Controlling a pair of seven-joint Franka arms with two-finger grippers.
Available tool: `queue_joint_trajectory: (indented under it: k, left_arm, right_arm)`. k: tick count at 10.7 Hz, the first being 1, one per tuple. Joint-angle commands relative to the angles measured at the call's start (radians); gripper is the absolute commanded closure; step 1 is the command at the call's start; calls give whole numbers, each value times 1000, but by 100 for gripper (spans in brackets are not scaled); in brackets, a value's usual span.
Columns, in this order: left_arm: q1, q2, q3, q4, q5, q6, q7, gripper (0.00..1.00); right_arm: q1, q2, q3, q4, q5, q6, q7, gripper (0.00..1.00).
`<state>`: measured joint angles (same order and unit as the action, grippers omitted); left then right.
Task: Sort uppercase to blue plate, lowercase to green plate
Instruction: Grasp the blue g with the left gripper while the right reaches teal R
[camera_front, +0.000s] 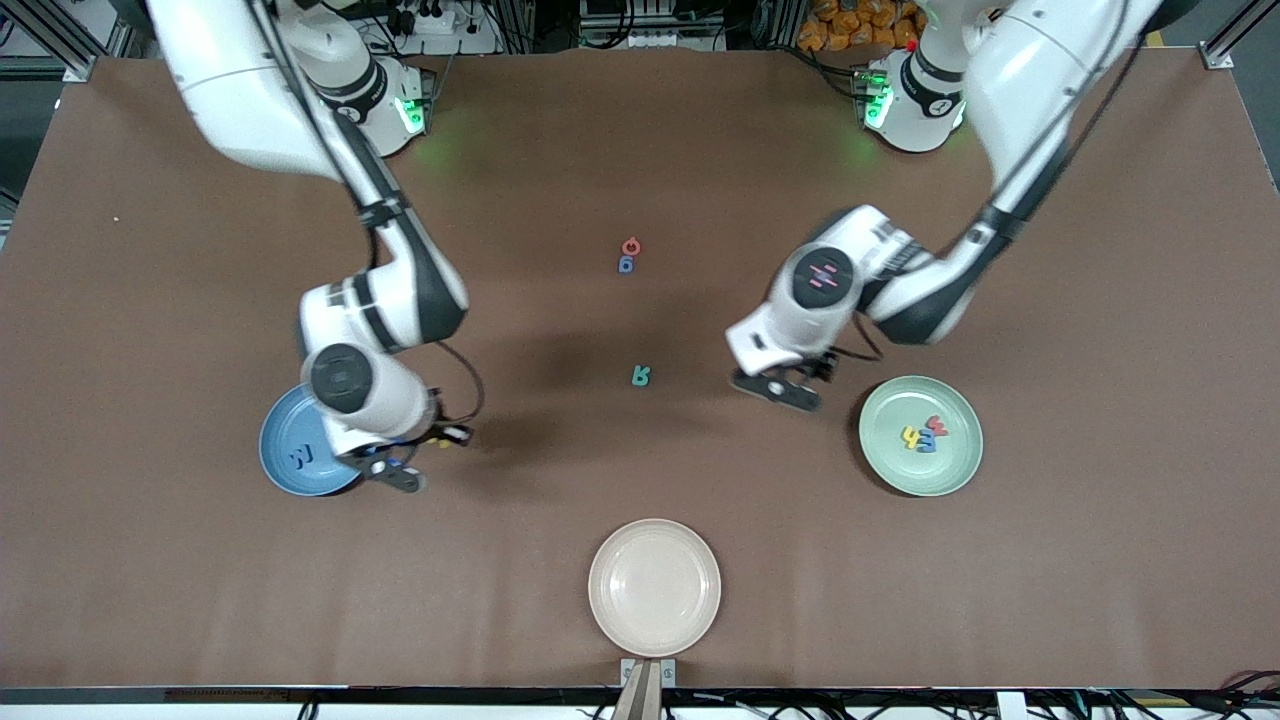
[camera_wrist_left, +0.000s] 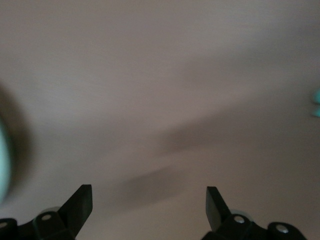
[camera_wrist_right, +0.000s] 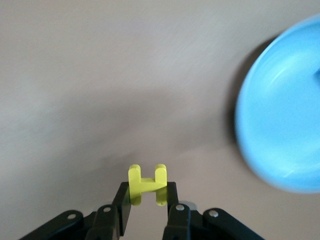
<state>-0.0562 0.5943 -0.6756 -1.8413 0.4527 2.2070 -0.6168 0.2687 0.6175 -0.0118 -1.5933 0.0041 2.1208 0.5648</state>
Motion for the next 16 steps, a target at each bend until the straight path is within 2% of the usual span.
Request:
queue_joint_trajectory:
  k: [1, 3, 4, 5, 6, 9, 13, 14, 15, 16]
  left_arm:
    - [-143, 18, -13, 11, -16, -16, -229, 0]
    - [-247, 42, -13, 40, -17, -16, -389, 0]
    - [-319, 76, -7, 74, -20, -16, -490, 0]
    - [-388, 122, 2, 118, -17, -16, -623, 0]
    - [-428, 151, 19, 143, -2, -15, -735, 0]
    - [-501, 189, 68, 158, -14, -9, -817, 0]
    - [-527, 229, 93, 183, 3, 19, -839, 0]
    - [-527, 234, 93, 183, 35, 43, -842, 0]
    - [-527, 245, 93, 182, 58, 59, -844, 1]
    - [-528, 249, 93, 177, 70, 69, -844, 6]
  right_arm:
    - [-106, -18, 16, -24, -12, -15, -254, 100]
    - [-143, -18, -19, -24, -12, -15, -411, 100]
    - [-143, -16, -31, -22, -12, -15, -459, 88]
    - [-143, -16, -34, -22, -12, -15, -479, 22]
    - [-143, -16, -36, -24, -10, -15, -480, 0]
    - [-105, -16, -30, -19, 8, -15, -456, 0]
    - [113, 17, -28, 79, 14, -7, -238, 0]
    - [162, 49, -28, 138, 61, -16, -197, 0]
    - [205, 76, -30, 159, 153, -9, -151, 0]
    - [236, 99, -30, 170, 190, 1, -94, 0]
